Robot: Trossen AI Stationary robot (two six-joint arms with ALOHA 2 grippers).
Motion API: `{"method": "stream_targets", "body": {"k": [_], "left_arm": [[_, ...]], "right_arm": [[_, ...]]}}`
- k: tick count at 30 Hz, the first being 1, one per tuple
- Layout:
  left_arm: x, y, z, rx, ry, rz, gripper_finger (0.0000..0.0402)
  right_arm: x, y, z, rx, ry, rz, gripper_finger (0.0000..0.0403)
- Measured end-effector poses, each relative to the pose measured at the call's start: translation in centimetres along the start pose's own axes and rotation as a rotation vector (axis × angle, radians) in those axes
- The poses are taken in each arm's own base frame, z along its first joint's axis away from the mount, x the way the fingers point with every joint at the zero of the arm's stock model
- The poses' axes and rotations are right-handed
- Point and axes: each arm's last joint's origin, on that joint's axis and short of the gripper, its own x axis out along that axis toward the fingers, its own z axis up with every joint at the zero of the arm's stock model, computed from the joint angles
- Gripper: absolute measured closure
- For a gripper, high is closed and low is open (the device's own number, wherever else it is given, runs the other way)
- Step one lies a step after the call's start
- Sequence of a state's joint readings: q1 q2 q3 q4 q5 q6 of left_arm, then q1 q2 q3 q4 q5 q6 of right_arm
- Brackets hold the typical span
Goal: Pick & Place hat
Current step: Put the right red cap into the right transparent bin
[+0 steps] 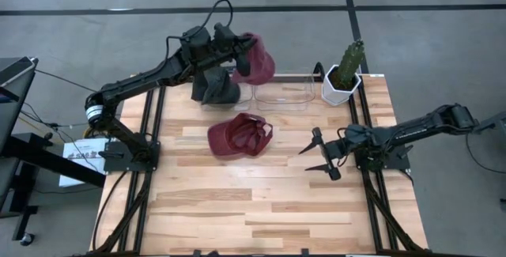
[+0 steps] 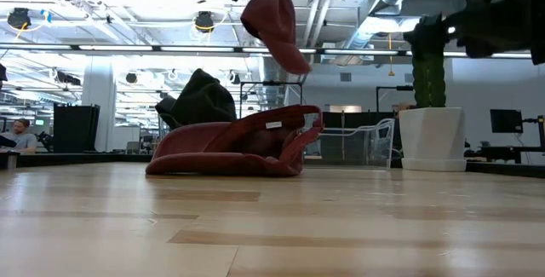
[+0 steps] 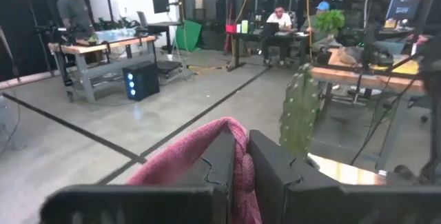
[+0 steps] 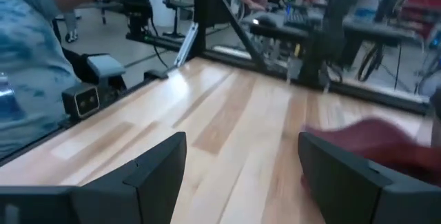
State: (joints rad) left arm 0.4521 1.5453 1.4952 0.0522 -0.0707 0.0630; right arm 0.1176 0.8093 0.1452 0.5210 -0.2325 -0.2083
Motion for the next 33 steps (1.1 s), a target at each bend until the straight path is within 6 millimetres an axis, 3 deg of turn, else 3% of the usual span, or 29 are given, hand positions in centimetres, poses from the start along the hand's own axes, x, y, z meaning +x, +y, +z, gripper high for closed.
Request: {"method": "stream_targets", "body": {"k": [16, 24, 33], "left_arm": [[5.5, -0.7, -7.6, 0.022, 0.213, -0.009, 0.0366], [6.0, -1.1, -9.3, 0.033, 0.308, -0.023, 0.0366], [6.0, -1.3, -9.5, 0.034, 0.320, -0.035, 0.0362]], "right_arm": [[-0.2, -0.2, -0.8, 0.130, 0.023, -0.019, 0.0132], [-0.1, 0.4, -0.6, 0.134, 0.019, 0.022, 0.0132], [0.0, 0.6, -0.6, 0.158, 0.017, 0.032, 0.0132]]}}
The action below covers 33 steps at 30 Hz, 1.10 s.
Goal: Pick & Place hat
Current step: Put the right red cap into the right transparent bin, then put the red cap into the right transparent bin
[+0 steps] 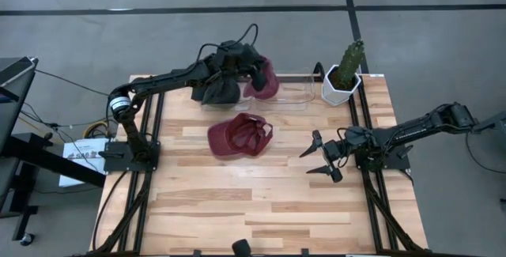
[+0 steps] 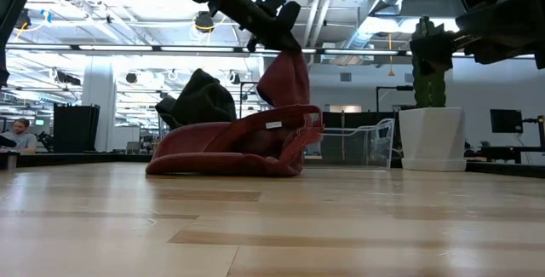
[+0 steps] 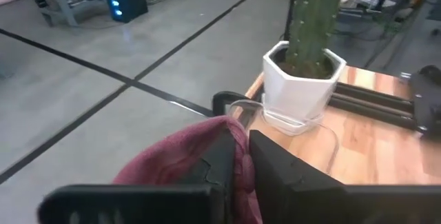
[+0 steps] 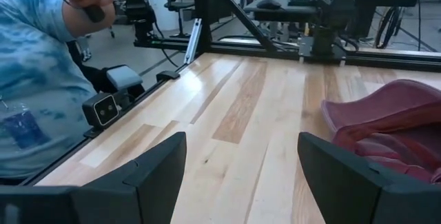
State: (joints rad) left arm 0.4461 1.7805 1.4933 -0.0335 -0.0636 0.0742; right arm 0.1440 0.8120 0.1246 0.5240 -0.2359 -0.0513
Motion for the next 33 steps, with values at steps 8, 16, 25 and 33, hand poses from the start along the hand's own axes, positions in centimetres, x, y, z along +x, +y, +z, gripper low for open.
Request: {"method": "stream_targets", "body": {"k": [8, 16, 25, 33], "left_arm": [[0.0, -0.1, -0.1, 0.082, 0.007, -0.041, 0.0340], [0.0, 0.4, -0.6, 0.106, 0.053, -0.036, 0.0319], [0.0, 0.5, -0.7, 0.103, 0.062, -0.035, 0.0296], [-1.9, 0.2, -0.2, 0.102, 0.121, -0.075, 0.0293]], "right_arm": [[0.0, 0.0, 0.0, 0.001, 0.000, 0.000, 0.0132], [0.0, 0.0, 0.0, 0.001, -0.001, -0.001, 0.0132], [0.0, 0.0, 0.0, 0.000, -0.001, -0.002, 0.0132], [0.0, 0.0, 0.0, 0.000, -0.002, -0.002, 0.0132]]}}
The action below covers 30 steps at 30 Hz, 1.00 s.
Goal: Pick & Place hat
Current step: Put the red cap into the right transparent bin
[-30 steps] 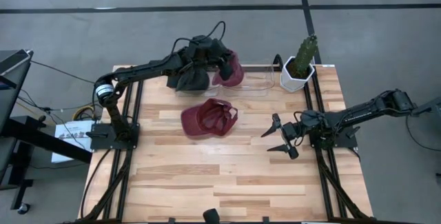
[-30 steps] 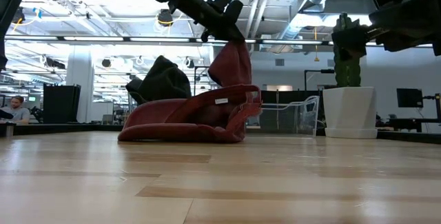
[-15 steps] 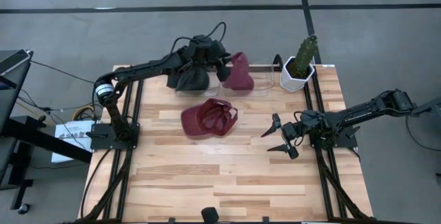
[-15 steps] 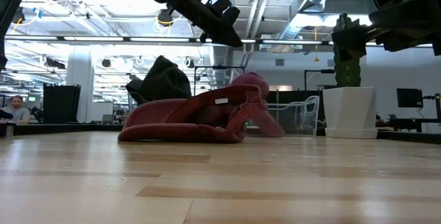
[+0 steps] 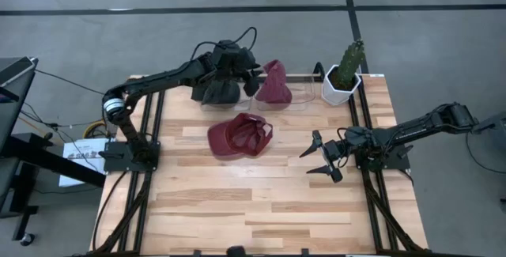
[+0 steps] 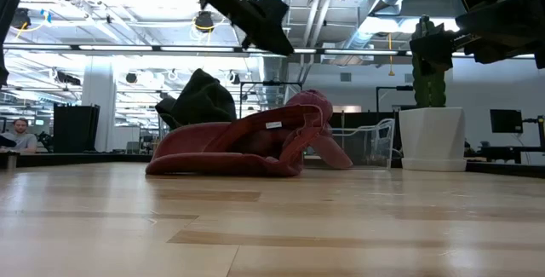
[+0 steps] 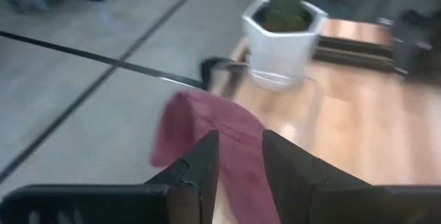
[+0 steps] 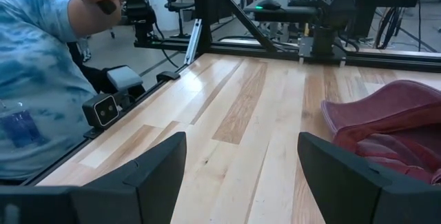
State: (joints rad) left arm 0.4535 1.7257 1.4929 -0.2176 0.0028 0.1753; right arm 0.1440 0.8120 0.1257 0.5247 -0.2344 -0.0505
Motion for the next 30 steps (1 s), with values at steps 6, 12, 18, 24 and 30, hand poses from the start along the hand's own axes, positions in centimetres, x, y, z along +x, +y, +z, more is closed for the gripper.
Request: {"method": "stream_targets", "body": {"k": [6, 12, 18, 24, 30], "left_arm": [[-4.8, -2.2, 0.5, 0.018, 0.108, -0.185, 0.0293], [-9.9, -6.3, -2.6, 0.078, 0.139, -0.323, 0.0293], [-13.3, -10.3, -9.6, 0.109, 0.169, -0.450, 0.0293], [-14.7, -13.5, -16.4, 0.213, 0.095, -0.488, 0.0293], [-14.6, -15.5, -21.6, 0.431, 0.023, -0.376, 0.0293]], "right_arm": [[0.0, 0.0, 0.1, -0.001, -0.007, 0.000, 0.0132], [0.0, 0.0, 0.5, 0.066, -0.049, -0.001, 0.0132], [0.0, 0.0, 0.6, 0.072, -0.057, 0.000, 0.0132], [-0.1, 0.0, 1.2, 0.056, -0.124, -0.001, 0.0132], [-0.1, -0.1, 1.5, 0.041, -0.149, -0.002, 0.0132]]}}
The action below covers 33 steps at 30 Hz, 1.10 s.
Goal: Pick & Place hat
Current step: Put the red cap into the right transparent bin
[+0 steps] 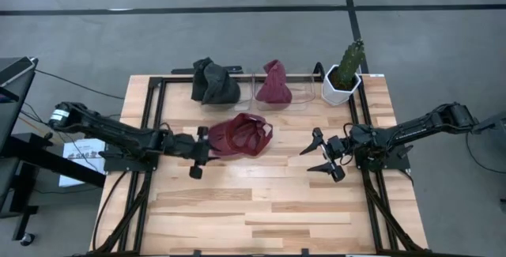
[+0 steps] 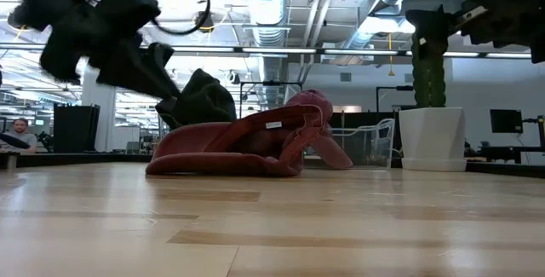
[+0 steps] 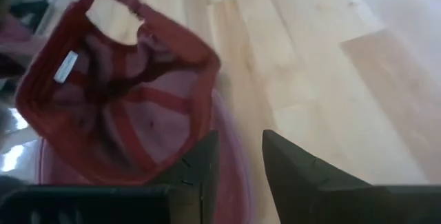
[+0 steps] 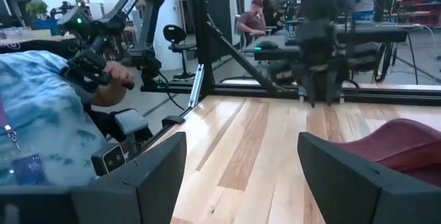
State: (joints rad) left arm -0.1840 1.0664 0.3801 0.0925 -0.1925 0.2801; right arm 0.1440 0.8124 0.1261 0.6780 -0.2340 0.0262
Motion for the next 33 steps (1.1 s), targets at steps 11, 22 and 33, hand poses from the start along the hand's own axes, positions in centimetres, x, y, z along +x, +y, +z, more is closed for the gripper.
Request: {"method": "stream_targets", "body": {"k": [11, 22, 33], "left_arm": [[1.9, -2.1, -1.3, 0.045, -0.023, -0.004, 0.0293], [3.8, -2.6, -2.4, 0.076, 0.048, 0.022, 0.0293], [4.0, -1.9, -2.8, -0.028, 0.072, 0.048, 0.0293]], "right_arm": [[0.0, 0.0, 0.0, 0.000, 0.001, 0.000, 0.0132], [0.0, 0.0, 0.0, 0.001, 0.004, 0.000, 0.0132], [0.0, 0.0, 0.0, 0.001, 0.004, 0.000, 0.0132]]}}
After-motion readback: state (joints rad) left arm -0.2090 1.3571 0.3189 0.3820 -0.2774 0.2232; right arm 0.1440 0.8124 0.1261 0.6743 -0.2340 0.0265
